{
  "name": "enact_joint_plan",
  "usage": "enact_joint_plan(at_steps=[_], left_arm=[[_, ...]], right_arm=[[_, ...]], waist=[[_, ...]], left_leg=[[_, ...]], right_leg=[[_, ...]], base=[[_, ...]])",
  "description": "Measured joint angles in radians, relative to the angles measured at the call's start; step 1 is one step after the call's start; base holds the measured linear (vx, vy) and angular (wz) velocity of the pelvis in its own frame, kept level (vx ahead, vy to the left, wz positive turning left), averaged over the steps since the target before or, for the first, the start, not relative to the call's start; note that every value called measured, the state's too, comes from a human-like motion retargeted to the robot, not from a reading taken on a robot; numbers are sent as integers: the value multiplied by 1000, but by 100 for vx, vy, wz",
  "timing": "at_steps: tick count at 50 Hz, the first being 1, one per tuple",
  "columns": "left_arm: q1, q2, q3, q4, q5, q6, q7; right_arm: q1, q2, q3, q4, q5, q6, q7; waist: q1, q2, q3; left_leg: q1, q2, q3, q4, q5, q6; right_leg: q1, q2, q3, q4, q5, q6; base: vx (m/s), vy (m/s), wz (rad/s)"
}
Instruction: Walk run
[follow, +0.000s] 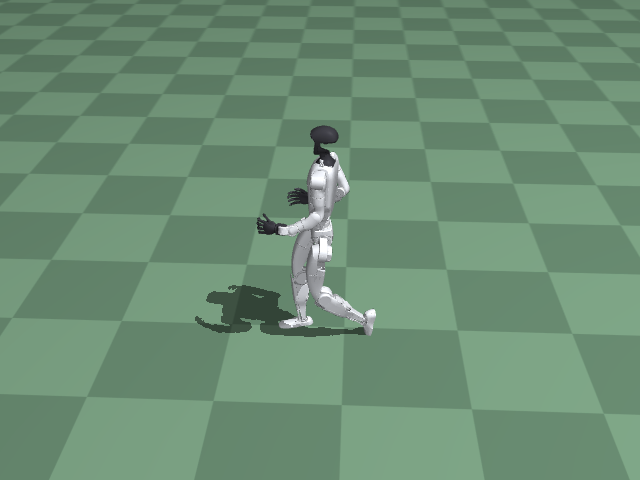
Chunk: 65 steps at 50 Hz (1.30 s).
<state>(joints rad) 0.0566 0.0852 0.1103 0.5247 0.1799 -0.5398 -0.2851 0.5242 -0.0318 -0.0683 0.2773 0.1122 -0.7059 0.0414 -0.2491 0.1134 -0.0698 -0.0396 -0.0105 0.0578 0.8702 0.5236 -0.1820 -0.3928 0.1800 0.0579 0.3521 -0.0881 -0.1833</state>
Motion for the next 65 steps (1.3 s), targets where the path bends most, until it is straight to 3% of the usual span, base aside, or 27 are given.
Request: enact_joint_plan(at_steps=[2, 5, 9, 13, 15, 16, 18, 21, 24, 27, 32, 35, 37, 40, 42, 43, 45, 48, 51, 55, 57, 58, 59, 60, 62, 63, 65], left_arm=[[85, -60, 38, 93, 31, -25, -8], [268, -153, 52, 131, -22, -106, 81], [439, -221, 88, 108, -108, -179, 141], [518, -188, 86, 39, -161, -184, 199], [508, -169, 54, -30, -180, -176, 231], [494, -163, 35, -76, -183, -168, 239], [460, -154, -9, -175, -187, -150, 255], [351, -137, -94, -281, -212, -127, 314], [68, -149, -81, -268, -297, -114, 281], [-100, -151, -172, -304, -340, -85, 274], [-204, -87, -230, -415, -245, -61, 388], [-180, -26, -217, -456, -157, -40, 407], [-142, 7, -196, -447, -106, -15, 381], [-65, 31, -156, -379, -66, 11, 290], [52, 9, -114, -271, -23, -12, 214], [99, -12, -108, -186, 7, -23, 192], [177, -77, -74, -41, 28, -33, 211], [332, -153, -58, 32, -70, -98, 254], [442, -171, -11, 25, -76, -126, 283], [510, -131, 14, -18, -66, -150, 323], [507, -123, 0, -59, -114, -158, 317], [497, -115, -11, -87, -145, -160, 308], [485, -111, -24, -121, -168, -160, 301], [471, -108, -37, -158, -188, -159, 296], [431, -99, -72, -237, -206, -153, 307], [412, -94, -95, -259, -199, -157, 327], [293, -105, -56, -248, -187, -187, 391]], right_arm=[[-234, 20, -12, -38, 79, 14, 26], [-500, 35, 70, -88, 207, 18, 66], [-690, -15, 111, -172, 306, 24, 86], [-701, -101, 36, -202, 253, 93, 178], [-672, -137, -21, -177, 168, 147, 207], [-653, -146, -39, -153, 125, 161, 202], [-609, -151, -61, -91, 55, 172, 179], [-481, -89, -76, 63, -31, 155, 172], [-339, -2, -75, 193, 10, 144, 210], [-137, 56, -81, 209, 171, 144, 286], [117, 55, -144, 131, 283, 119, 341], [178, 10, -159, 53, 250, 72, 300], [172, -12, -144, -20, 200, 54, 246], [109, -24, -86, -142, 112, 57, 157], [47, -17, -16, -195, 68, 62, 87], [-20, -8, -26, -202, 73, 62, 61], [-198, -13, -59, -218, 122, 69, 74], [-393, -40, 16, -257, 155, 68, 79], [-494, -107, 25, -308, 156, 66, 74], [-500, -189, -8, -356, 107, 79, 73], [-463, -206, -32, -354, 59, 105, 76], [-444, -207, -45, -346, 36, 121, 77], [-426, -205, -54, -333, 18, 133, 80], [-408, -201, -61, -318, 2, 144, 85], [-357, -170, -79, -276, -26, 149, 117], [-310, -139, -96, -243, -46, 135, 147], [-239, -82, -100, -141, -69, 100, 203]], waist=[[-31, -44, -3], [6, -69, -11], [105, -113, -2], [247, -150, -6], [293, -161, 0], [311, -162, 4], [303, -185, 15], [167, -213, 12], [165, -108, 3], [189, -81, -4], [40, -1, -10], [-51, 14, -9], [-63, 22, -8], [-97, 14, -15], [-63, 46, -7], [-63, 61, -6], [-58, 14, -40], [-4, -27, -64], [76, -76, -57], [200, -108, -36], [263, -124, -14], [274, -121, -5], [287, -123, 3], [301, -126, 11], [273, -172, 11], [231, -203, 4], [126, -220, 4]], left_leg=[[-129, -115, -93, 88, -73, 30], [-296, -46, 52, 136, -337, 158], [-492, -2, 153, -82, -521, 216], [-519, -47, 162, -554, -570, 254], [-506, -61, 158, -699, -602, 207], [-500, -55, 166, -710, -522, 250], [-466, -110, 164, -668, -505, 339], [-418, -221, 23, -452, -682, 352], [-354, -81, -22, -412, -761, 315], [-226, -59, -59, -490, -753, 289], [-12, -52, -147, -669, -492, 226], [101, -57, -150, -711, -297, 165], [157, -37, -96, -699, -183, 96], [166, -42, -61, -535, -10, -33], [80, -6, -22, -181, 0, -58], [24, 18, -73, -33, 0, -61], [-91, -71, -103, 48, -26, -13], [-261, -67, -11, 79, -255, 105], [-414, -21, 101, -47, -423, 190], [-468, -26, 146, -514, -493, 240], [-452, -65, 90, -692, -544, 178], [-443, -61, 74, -742, -560, 106], [-439, -53, 87, -756, -527, 113], [-437, -44, 114, -751, -469, 160], [-417, -133, 116, -654, -527, 341], [-396, -190, 88, -562, -596, 357], [-407, -260, -70, -414, -678, 319]], right_leg=[[32, -107, -31, 28, -52, 15], [158, -62, 89, -30, -85, -18], [315, -94, 46, -169, 68, -3], [483, -93, -18, -258, 342, 87], [545, -103, -73, -249, 478, 152], [562, -99, -66, -214, 546, 190], [535, -110, -60, 19, 608, 291], [422, -52, -83, 434, 612, 390], [280, 37, -100, 468, 540, 334], [134, -14, -123, 470, 337, 256], [-46, -156, -215, 141, 149, 213], [-67, -145, -107, -163, 41, 208], [-53, -152, -94, -273, 39, 228], [-56, -184, -256, -170, 117, 23], [-11, -5, -30, -40, 15, -19], [-6, -18, -72, 17, -23, -7], [47, -86, -36, 17, -67, 5], [158, -76, 43, -46, -51, -19], [268, -108, 41, -141, 96, 13], [420, -78, 34, -231, 349, 79], [499, -82, -3, -238, 456, 116], [535, -75, -42, -232, 502, 137], [561, -70, -52, -206, 551, 167], [581, -67, -48, -170, 600, 202], [530, -85, -50, 111, 612, 317], [495, -71, -58, 274, 612, 365], [407, -40, -79, 503, 612, 429]], base=[[108, -22, -11], [129, -11, -108], [135, -8, -76], [150, -14, -30], [128, -9, 6], [155, -8, 8], [186, -10, 74], [205, -18, 197], [119, -26, 13], [154, -41, 39], [133, -28, 115], [127, -31, 38], [138, -45, -59], [130, -43, -64], [204, -75, -100], [182, -52, -6], [127, -27, -18], [140, -18, -109], [129, -6, -74], [121, -17, -55], [137, -15, -41], [140, -14, -6], [133, -15, 3], [132, -18, 20], [171, -20, 115], [198, -26, 201], [150, -37, 143]])
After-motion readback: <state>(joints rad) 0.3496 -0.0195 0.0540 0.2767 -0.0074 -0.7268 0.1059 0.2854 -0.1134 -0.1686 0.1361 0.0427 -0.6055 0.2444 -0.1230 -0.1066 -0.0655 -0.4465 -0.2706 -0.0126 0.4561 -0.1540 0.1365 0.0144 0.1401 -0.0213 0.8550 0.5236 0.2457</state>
